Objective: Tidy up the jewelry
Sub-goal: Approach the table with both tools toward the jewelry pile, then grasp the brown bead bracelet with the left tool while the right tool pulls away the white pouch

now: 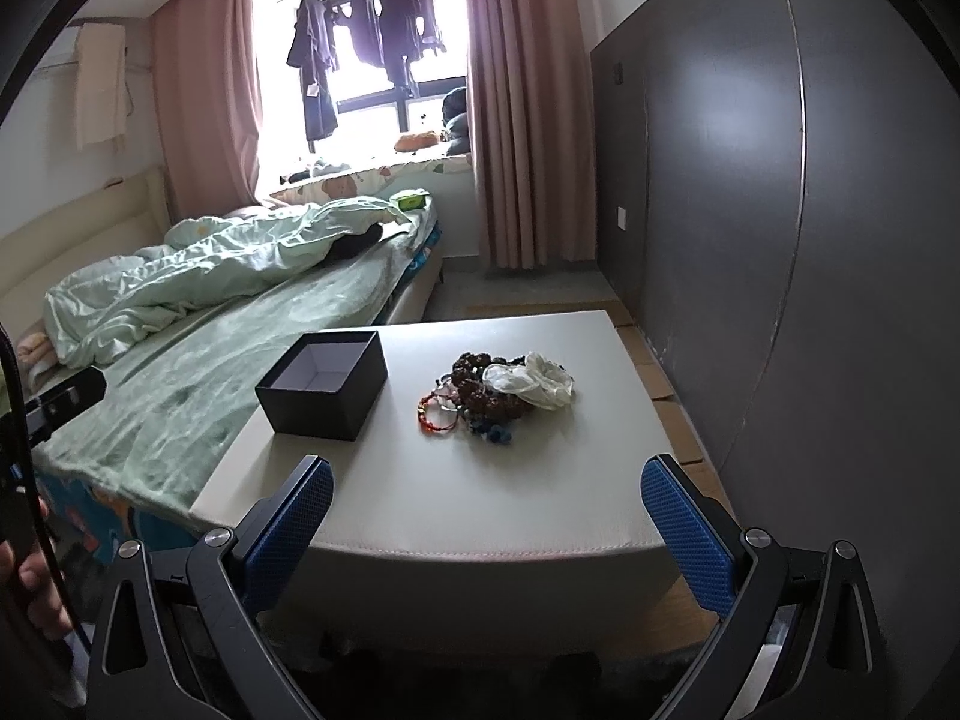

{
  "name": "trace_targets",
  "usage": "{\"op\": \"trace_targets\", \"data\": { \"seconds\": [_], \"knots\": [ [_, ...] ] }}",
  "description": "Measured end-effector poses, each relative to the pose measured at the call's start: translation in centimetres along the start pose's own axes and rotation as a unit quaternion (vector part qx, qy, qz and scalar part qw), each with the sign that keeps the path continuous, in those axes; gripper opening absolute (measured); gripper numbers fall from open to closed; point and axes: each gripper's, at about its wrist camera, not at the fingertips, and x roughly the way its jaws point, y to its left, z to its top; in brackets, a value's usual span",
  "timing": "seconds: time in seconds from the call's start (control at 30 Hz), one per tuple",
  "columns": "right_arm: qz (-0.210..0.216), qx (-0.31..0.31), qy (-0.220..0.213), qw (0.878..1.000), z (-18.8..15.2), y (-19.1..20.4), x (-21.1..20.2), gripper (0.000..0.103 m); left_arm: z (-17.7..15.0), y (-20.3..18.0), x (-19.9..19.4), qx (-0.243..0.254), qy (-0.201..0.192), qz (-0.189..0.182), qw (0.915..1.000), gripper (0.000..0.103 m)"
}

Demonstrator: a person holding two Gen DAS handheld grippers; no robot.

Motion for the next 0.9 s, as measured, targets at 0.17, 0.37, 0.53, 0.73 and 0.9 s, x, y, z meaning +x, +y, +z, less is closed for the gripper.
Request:
{"op": "trace_targets", "data": {
  "seconds": [0.17, 0.37, 0.53, 0.73, 0.9],
  "knots": [
    [0.022, 0.023, -0.006, 0.999, 0.8, -0.8, 0.6, 0.103, 0.5, -0.7, 1.2, 0.016, 0.006, 0.001, 0.9998, 0.103],
    [0.021, 0.021, -0.008, 1.000, 1.8, -1.1, 2.4, 0.103, 2.0, -1.6, 3.4, 0.026, 0.015, -0.006, 0.9995, 0.102],
    [0.024, 0.047, -0.006, 0.999, 2.9, -3.0, 3.8, 0.103, 3.3, -2.9, 5.4, 0.036, 0.025, -0.020, 0.9989, 0.102],
    [0.033, 0.096, -0.011, 0.995, 4.7, -5.3, 6.1, 0.103, 4.8, -4.1, 7.5, 0.036, 0.033, -0.043, 0.9979, 0.102],
    [0.046, 0.120, -0.002, 0.992, 5.8, -6.4, 8.1, 0.103, 6.2, -5.1, 10.0, 0.035, 0.052, -0.057, 0.9964, 0.102]
  ]
}}
